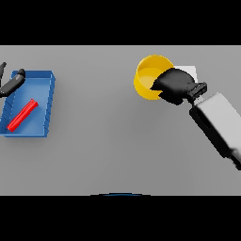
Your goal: Pick up the red beaker and tilt it to pour out 1 green nut into yellow bowl. Pick up the yellow bowl and place it on the metallic measuring scale.
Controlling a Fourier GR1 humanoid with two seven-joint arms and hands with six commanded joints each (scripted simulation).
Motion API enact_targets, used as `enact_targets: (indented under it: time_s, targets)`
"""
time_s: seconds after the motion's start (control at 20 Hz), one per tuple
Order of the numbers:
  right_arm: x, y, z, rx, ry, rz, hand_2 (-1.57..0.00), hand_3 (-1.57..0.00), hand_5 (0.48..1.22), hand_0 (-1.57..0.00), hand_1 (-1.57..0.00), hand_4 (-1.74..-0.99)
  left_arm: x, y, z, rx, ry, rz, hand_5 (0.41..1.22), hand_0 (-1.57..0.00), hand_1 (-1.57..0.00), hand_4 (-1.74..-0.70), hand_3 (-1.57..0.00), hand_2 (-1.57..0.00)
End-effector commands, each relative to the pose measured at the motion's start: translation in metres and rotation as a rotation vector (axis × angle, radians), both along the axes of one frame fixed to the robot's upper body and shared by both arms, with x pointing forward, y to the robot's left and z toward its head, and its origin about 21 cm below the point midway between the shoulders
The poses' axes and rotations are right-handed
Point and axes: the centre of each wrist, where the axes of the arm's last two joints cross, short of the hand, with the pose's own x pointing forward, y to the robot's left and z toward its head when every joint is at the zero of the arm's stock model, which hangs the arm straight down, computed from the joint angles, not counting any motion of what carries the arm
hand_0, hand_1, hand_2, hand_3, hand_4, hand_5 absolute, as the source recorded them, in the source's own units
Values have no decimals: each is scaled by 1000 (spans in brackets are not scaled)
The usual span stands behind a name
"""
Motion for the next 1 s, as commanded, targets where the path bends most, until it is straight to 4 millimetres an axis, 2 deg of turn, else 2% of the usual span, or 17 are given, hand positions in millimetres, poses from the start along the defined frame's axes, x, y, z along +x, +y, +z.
enact_targets:
  time_s: [0.0,0.25,0.4,0.6,0.8,0.95]
  targets:
    - [6,-7,1,10,0,-18,-1534,-1151,1221,-1569,-1571,-1741,0,0,3,-2,7,2,717,1,1,-729,1,1]
    - [23,-36,-5,13,-31,-94,-1546,-1146,1221,-1570,-1571,-1741,0,-1,3,-9,22,17,734,1,1,-739,1,1]
    - [34,-50,-17,9,-19,-166,-1537,-1147,1221,-1571,-1571,-1741,-1,0,4,14,30,14,734,1,1,-727,1,1]
    - [44,-67,-31,8,-8,-226,-1474,-1235,1221,-1571,-1571,-1741,-3,1,1,10,30,15,717,1,1,-722,1,1]
    - [48,-71,-46,40,33,-274,-1428,-1331,1221,-1571,-1571,-1741,-1,4,-1,7,35,22,710,1,1,-726,1,1]
    - [52,-77,-45,61,66,-291,-1393,-1407,1221,-1548,-1571,-1741,0,1,-3,4,33,12,714,1,1,-729,1,1]
